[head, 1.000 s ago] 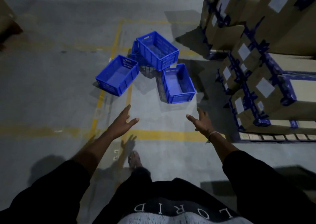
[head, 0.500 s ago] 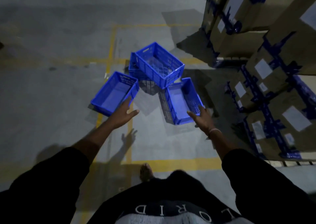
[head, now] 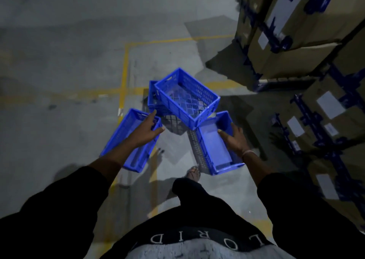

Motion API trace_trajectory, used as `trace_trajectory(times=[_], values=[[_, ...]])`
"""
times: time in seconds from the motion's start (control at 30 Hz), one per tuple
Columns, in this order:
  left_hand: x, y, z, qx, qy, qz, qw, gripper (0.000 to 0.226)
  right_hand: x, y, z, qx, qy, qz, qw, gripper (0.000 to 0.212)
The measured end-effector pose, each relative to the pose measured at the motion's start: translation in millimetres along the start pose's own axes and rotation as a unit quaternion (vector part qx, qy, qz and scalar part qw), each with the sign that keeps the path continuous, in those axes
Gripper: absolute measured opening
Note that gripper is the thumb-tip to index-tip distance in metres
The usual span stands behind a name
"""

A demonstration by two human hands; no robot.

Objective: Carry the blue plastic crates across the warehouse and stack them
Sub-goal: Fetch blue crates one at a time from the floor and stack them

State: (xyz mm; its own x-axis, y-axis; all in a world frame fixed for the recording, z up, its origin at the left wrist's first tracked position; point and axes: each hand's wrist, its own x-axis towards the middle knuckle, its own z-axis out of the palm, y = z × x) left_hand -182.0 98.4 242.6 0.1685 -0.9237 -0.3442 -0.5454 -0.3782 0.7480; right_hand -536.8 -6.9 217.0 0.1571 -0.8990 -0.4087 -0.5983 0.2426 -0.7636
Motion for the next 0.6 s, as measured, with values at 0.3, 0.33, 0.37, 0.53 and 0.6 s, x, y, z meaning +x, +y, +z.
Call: trace_trajectory(times=[0.3,0.33,0.37,0.53,0.6], values=[[178,50,-62,0.043,-0.034,0.037,0.998,0.085,152,-82,-16,-0.008,0.014,0.028,0.999,0.094],[195,52,-65,0.048,-0.044,0.034,0.997,0.088,164,-87,-16,-0.003,0.016,0.038,0.999,0.095],[210,53,-67,0.055,-0.054,0.029,0.997,0.092,174,-92,-16,0.001,0.017,0.044,0.999,0.097],[281,53,-71,0.085,-0.110,0.021,0.990,0.093,226,-99,-6,0.032,0.014,0.076,0.996,0.094],[311,50,-77,0.098,-0.126,0.032,0.987,0.093,252,-88,4,0.046,0.019,0.091,0.995,0.099]])
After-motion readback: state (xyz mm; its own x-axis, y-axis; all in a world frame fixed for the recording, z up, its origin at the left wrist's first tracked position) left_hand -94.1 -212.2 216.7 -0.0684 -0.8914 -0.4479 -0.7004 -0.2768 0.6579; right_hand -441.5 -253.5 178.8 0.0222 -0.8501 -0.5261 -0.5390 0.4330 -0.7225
